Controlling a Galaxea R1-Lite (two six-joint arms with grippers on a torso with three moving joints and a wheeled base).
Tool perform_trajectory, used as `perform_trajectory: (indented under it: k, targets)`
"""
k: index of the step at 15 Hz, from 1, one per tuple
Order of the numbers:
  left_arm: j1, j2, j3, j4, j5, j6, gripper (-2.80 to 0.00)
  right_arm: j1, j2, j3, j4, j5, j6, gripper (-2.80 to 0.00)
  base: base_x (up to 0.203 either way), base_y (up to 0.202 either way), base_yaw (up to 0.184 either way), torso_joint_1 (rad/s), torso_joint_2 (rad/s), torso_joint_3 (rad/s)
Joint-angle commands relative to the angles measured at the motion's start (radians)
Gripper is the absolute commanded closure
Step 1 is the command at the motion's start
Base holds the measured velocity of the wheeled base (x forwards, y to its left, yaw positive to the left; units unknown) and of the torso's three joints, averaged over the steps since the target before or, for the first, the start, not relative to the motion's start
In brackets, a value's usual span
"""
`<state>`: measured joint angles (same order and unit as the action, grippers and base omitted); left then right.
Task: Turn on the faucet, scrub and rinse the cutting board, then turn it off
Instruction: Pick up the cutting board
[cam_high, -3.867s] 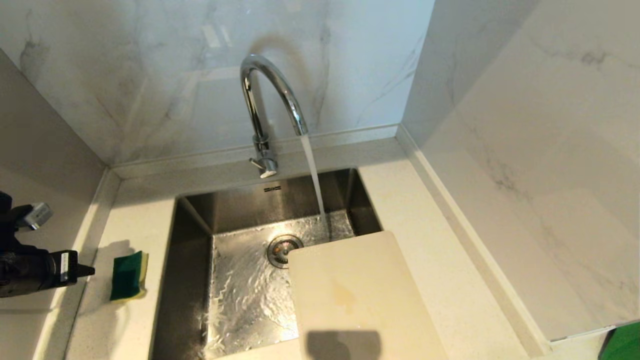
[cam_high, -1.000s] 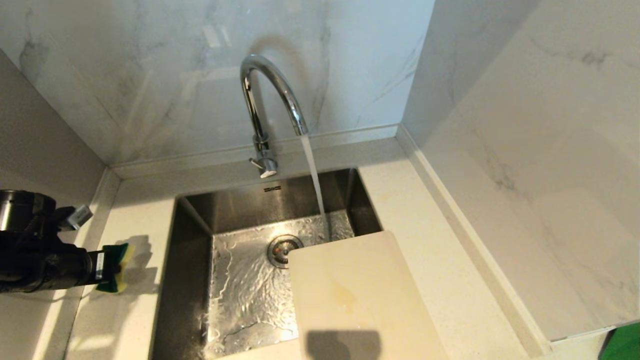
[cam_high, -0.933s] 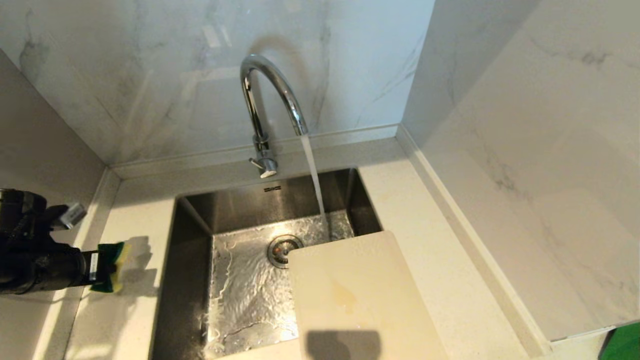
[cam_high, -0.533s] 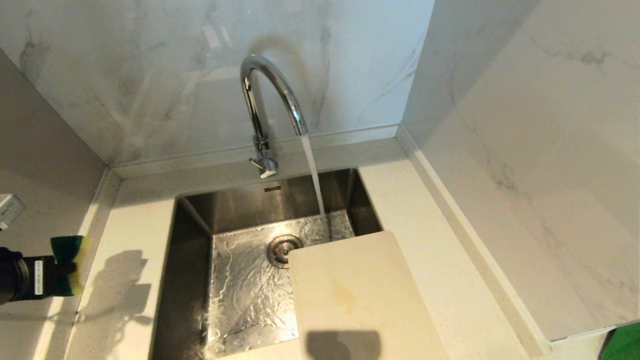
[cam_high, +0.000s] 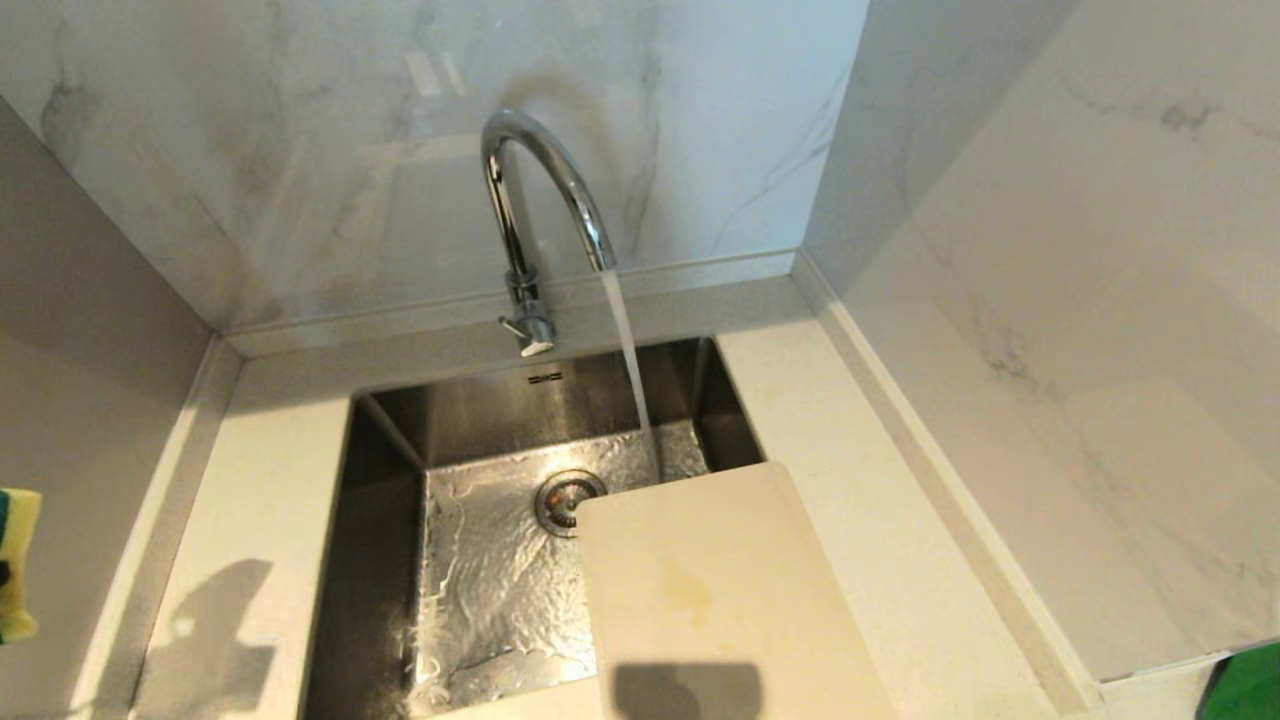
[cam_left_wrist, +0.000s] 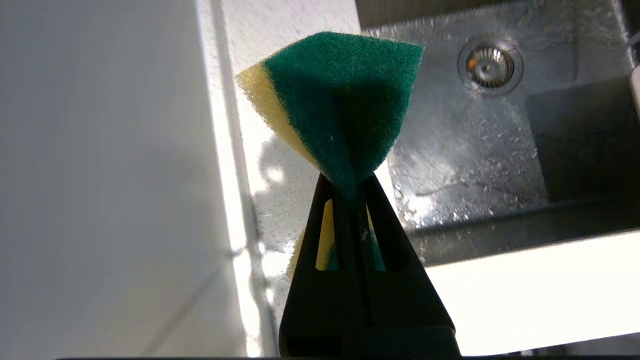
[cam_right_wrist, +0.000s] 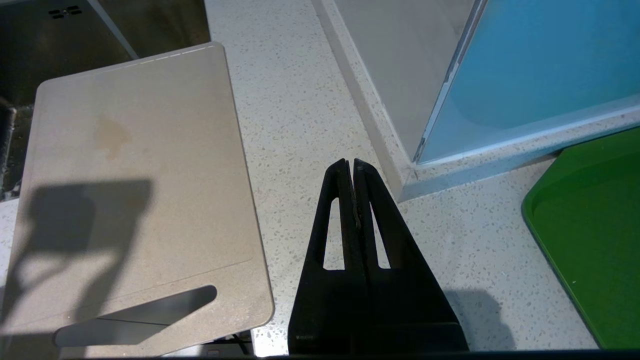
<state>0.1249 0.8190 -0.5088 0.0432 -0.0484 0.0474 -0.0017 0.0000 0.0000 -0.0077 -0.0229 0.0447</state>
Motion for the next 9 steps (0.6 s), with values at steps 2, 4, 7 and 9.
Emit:
perform_trajectory:
  k: [2, 4, 7, 9]
  targets:
    - [0.001, -0.234, 0.052, 0.012, 0.025, -0.002, 0.0, 0.0, 0.001, 0.0, -0.001, 0.0, 0.0, 0.0, 0.0, 0.0, 0.0, 0.0, 0.0, 0.0]
    - [0.001, -0.339, 0.046, 0.083, 0.028, -0.004, 0.0, 0.0, 0.002, 0.0, 0.0, 0.0, 0.0, 0.0, 0.0, 0.0, 0.0, 0.0, 0.0, 0.0]
    - [0.001, -0.474, 0.02, 0.212, 0.026, -0.004, 0.0, 0.0, 0.002, 0.0, -0.001, 0.0, 0.0, 0.0, 0.0, 0.0, 0.0, 0.0, 0.0, 0.0]
    - [0.001, -0.544, 0.023, 0.258, 0.026, 0.006, 0.0, 0.0, 0.001, 0.0, 0.0, 0.0, 0.0, 0.0, 0.0, 0.0, 0.0, 0.0, 0.0, 0.0]
